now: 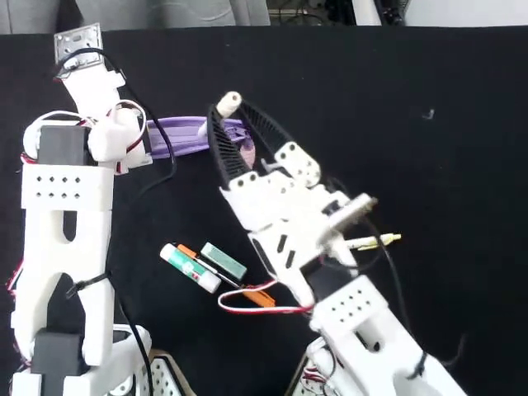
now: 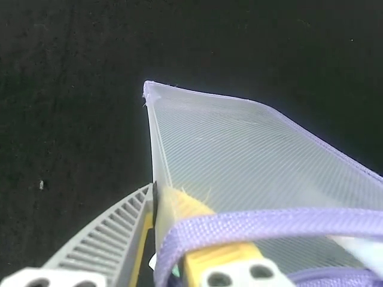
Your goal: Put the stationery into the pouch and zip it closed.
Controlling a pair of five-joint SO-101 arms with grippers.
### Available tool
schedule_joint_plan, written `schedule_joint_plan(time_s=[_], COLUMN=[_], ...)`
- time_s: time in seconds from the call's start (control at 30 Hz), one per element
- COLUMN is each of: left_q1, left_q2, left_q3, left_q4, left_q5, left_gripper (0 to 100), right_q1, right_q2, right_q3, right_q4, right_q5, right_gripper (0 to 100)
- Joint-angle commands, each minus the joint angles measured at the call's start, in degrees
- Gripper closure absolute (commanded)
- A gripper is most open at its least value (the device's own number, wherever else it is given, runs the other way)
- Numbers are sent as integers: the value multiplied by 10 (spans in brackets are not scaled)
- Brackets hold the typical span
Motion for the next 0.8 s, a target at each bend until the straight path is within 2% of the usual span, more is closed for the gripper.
schedule_joint_plan(time_s=[0.0,0.07,0.23,0.3,0.43,0.53,0.67,0.77], left_q1=[6,6,5,5,-7,-27,-33,-42], left_q2=[-4,-4,-4,-3,-3,-3,-3,-4], left_q3=[-45,-45,-38,-33,-27,-24,7,28], left_q4=[-4,-4,-8,-8,-9,-21,-53,-70], left_q5=[5,4,4,3,2,2,1,1], left_gripper=[971,971,971,971,971,971,971,971], right_q1=[-7,-7,-18,-30,-35,-35,-33,-6], right_q2=[68,98,122,122,91,29,-81,-169], right_q3=[-1,-1,-3,-2,-7,-15,-51,-118], right_q4=[-25,-25,-24,-19,45,123,273,446], right_q5=[-5,6,33,75,165,164,159,173], right_gripper=[984,959,693,645,688,726,734,736])
